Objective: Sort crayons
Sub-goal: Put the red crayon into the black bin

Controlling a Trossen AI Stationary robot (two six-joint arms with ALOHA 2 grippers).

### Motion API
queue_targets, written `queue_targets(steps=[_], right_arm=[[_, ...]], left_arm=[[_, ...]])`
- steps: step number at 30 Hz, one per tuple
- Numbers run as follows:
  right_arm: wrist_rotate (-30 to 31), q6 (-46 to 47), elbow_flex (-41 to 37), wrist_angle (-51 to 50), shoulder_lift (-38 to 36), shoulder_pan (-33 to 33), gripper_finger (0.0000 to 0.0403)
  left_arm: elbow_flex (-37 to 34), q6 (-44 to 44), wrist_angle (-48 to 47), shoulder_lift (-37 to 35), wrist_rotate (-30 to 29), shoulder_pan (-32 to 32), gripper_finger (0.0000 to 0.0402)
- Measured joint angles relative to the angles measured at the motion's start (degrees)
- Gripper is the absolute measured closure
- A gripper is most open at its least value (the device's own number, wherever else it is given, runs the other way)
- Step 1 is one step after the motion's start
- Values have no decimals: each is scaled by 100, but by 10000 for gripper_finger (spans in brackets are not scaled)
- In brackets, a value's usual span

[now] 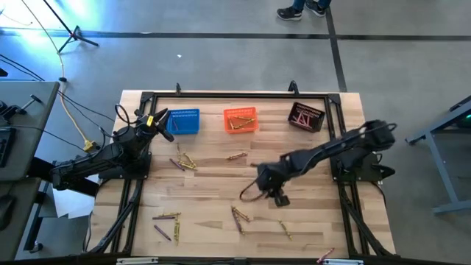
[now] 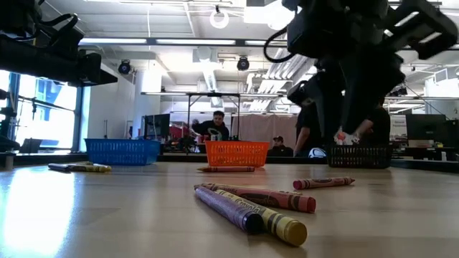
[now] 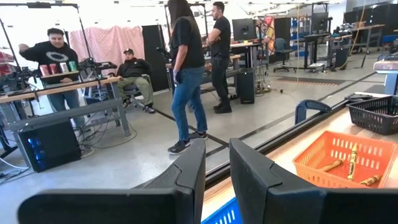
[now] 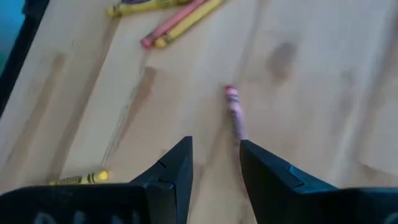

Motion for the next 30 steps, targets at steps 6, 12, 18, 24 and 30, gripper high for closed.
queue_targets(steps=[6, 12, 18, 24, 30], right_arm=[[466, -265, 661, -81, 928, 270, 286], [699, -288, 900, -290, 1409, 264, 286], [743, -351, 917, -462, 1542, 261, 292], [706, -48, 911, -471, 1553, 160, 366], [376, 5, 905, -495, 1517, -72, 383]], left_arm=[[1, 0, 1, 0, 1, 1, 342], [1, 0, -1, 0, 0, -1, 342], [-1, 0, 1, 0, -1, -1, 342], [-1, 0, 1, 0, 1, 0, 342], [0, 0, 1, 0, -1, 1, 342]])
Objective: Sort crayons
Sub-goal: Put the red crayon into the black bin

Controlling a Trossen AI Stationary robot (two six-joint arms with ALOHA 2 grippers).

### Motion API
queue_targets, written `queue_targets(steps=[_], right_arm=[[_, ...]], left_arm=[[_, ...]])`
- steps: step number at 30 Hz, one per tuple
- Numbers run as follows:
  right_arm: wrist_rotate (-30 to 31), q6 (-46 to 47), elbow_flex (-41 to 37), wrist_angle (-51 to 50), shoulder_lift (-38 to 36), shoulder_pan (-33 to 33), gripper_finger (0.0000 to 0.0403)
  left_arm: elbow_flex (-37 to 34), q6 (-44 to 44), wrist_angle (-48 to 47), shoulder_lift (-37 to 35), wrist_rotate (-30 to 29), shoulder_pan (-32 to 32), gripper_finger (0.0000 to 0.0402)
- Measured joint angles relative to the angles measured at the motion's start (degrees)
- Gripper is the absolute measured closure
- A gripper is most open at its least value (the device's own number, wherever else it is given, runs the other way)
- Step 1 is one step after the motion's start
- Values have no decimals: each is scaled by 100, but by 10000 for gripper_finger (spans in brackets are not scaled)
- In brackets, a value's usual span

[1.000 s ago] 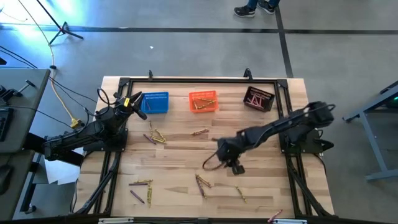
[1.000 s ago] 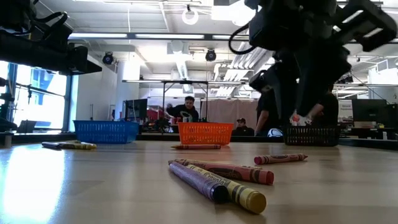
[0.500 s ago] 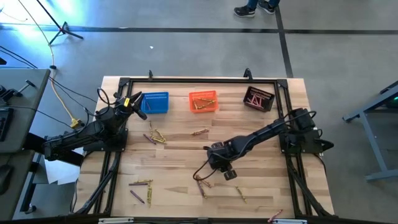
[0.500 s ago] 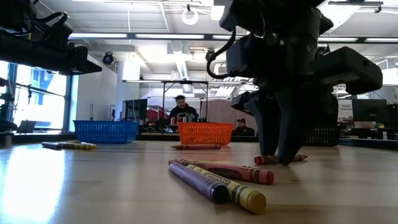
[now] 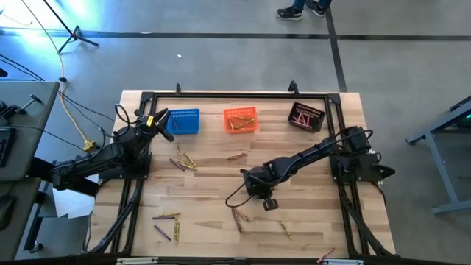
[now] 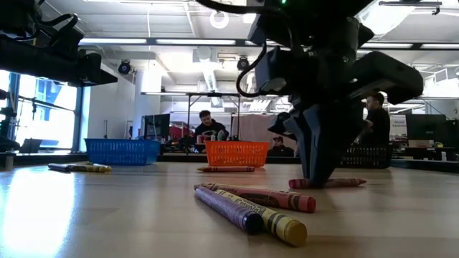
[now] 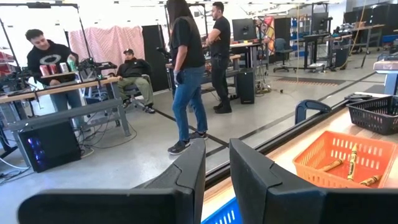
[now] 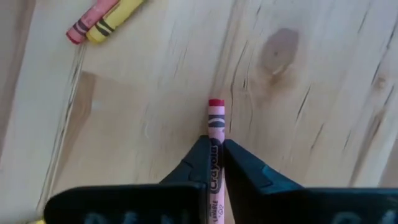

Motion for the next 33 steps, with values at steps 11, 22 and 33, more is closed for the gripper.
queue_targets(steps=[11, 22, 33], right_arm=[[-366, -926, -50, -2336, -1658, -1264, 390], [510, -2333, -28, -2929, -3005, -4365, 387], [557, -3053, -28, -3307, -2511, -6614, 386]], left_arm=[[-2, 0, 0, 2, 2, -2, 342], [-1, 0, 0, 2, 0, 0, 342], [-1, 0, 0, 2, 1, 1, 342]])
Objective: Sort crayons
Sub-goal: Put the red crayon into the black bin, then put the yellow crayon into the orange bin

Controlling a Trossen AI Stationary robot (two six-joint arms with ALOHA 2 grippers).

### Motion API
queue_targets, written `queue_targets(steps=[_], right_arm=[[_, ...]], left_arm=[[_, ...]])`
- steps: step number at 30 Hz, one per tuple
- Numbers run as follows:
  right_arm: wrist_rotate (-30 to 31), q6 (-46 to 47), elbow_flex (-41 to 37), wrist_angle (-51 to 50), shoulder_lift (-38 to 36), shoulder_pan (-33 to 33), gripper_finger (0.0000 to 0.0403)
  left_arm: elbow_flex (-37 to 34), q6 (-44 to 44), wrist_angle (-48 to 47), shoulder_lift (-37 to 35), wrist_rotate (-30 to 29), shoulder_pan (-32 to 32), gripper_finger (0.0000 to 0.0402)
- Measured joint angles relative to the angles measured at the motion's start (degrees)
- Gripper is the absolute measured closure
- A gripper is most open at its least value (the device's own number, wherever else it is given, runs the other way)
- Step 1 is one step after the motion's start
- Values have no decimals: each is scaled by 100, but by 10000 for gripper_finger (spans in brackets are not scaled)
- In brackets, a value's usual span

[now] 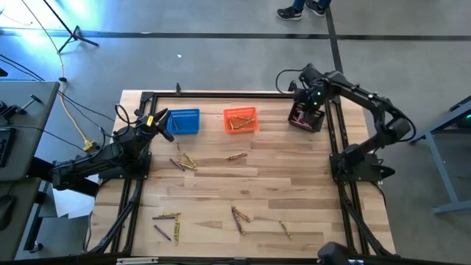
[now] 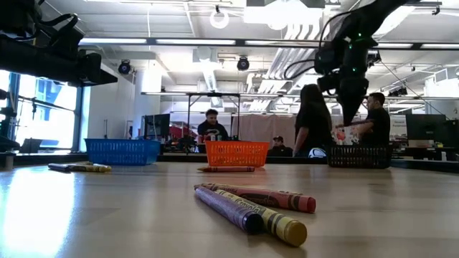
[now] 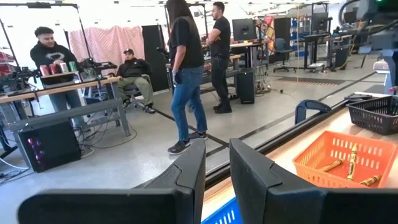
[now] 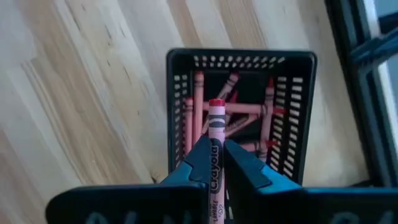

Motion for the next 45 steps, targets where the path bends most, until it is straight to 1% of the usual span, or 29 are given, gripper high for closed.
queue_targets(steps=[3, 5, 11, 14, 16, 18, 20, 21, 24, 26, 29, 31, 36, 41, 45], right_arm=[[-14, 0, 0, -43, 143, -208, 382], [-13, 0, 0, -40, 220, -285, 372], [84, 35, 2, -63, 288, -303, 316], [93, 260, 2, -249, 241, -193, 303], [89, 423, 2, -437, 234, -71, 301], [18, 789, 2, -728, 234, 114, 301], [-290, 1279, 2, -1033, 234, 376, 304], [-560, 1500, 2, -1178, 234, 536, 305], [-1356, 1967, 4, -1443, 232, 1233, 311], [-1568, 2213, 4, -1443, 232, 1836, 314], [-1606, 2726, 4, -1358, 232, 2893, 315], [-1628, 3239, 4, -1238, 232, 3625, 315], [-1887, 4967, 4, -873, 232, 5227, 315], [-1895, 6986, 9, 77, 261, 6482, 315], [-1633, 8451, 13, 1016, 517, 7325, 315]], left_arm=[[2, 0, 0, 0, 2, 0, 342], [1, 0, 0, 1, -1, -2, 342], [1, 0, 0, 1, 2, 0, 342], [0, 0, 0, 1, 0, 0, 342], [0, 0, 0, 1, 0, 0, 342], [1, 0, 0, -1, 2, 0, 342], [1, 0, 0, 1, -1, -1, 342], [0, 0, 0, 1, 1, -2, 342], [2, 0, 0, 1, 1, -1, 342], [0, 0, 0, 1, 2, 0, 342], [1, 0, 0, 1, 0, -1, 342], [0, 0, 0, 0, -1, 0, 342], [1, 0, 0, 1, 0, 0, 342], [1, 0, 0, 1, 2, -1, 342], [-1, 0, 0, 1, 2, 0, 342]])
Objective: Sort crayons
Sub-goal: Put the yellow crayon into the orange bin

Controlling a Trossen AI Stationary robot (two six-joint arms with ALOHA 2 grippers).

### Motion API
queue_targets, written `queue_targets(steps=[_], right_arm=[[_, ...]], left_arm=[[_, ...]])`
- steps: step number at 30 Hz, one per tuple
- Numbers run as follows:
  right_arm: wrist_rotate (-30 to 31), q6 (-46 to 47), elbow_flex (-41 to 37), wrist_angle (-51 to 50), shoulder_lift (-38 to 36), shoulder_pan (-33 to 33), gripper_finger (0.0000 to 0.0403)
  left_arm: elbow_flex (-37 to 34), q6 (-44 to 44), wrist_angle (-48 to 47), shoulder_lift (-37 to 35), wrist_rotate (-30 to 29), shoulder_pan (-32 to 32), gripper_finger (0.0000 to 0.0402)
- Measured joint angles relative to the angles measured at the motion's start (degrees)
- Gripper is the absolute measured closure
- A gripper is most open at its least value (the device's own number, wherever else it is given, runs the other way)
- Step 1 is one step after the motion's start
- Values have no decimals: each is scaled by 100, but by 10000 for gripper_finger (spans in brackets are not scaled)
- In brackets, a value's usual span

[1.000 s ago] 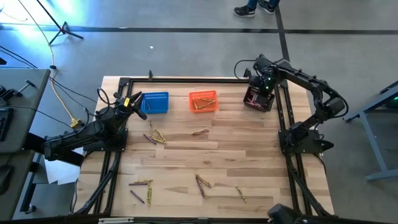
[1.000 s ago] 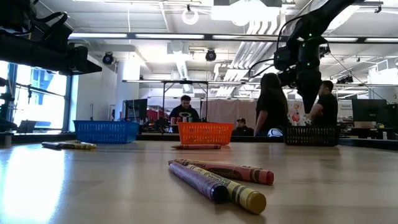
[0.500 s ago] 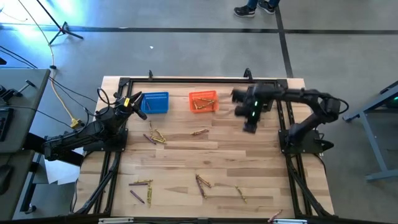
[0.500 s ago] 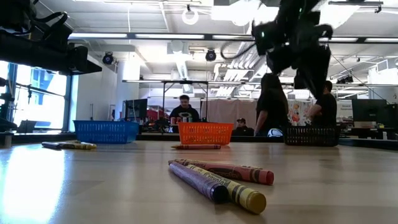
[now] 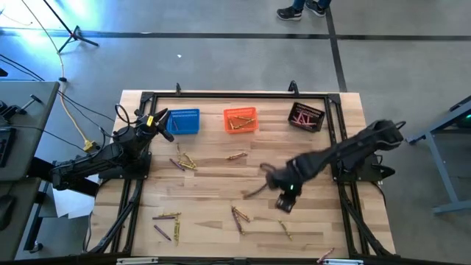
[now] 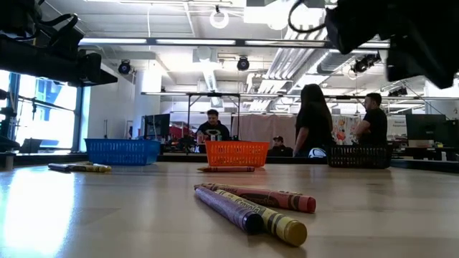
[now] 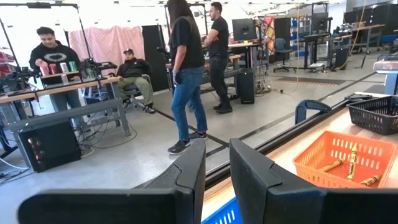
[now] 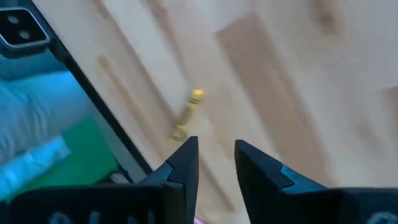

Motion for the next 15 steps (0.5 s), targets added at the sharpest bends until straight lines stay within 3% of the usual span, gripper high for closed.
queue_targets(steps=[7, 15], right_arm=[[8, 1593, 0, 1099, 670, 888, 315], [-94, 2292, -2, 1460, 1429, 1220, 315]], left_arm=[[0, 0, 0, 0, 0, 0, 342], [1, 0, 0, -1, -2, -1, 342]])
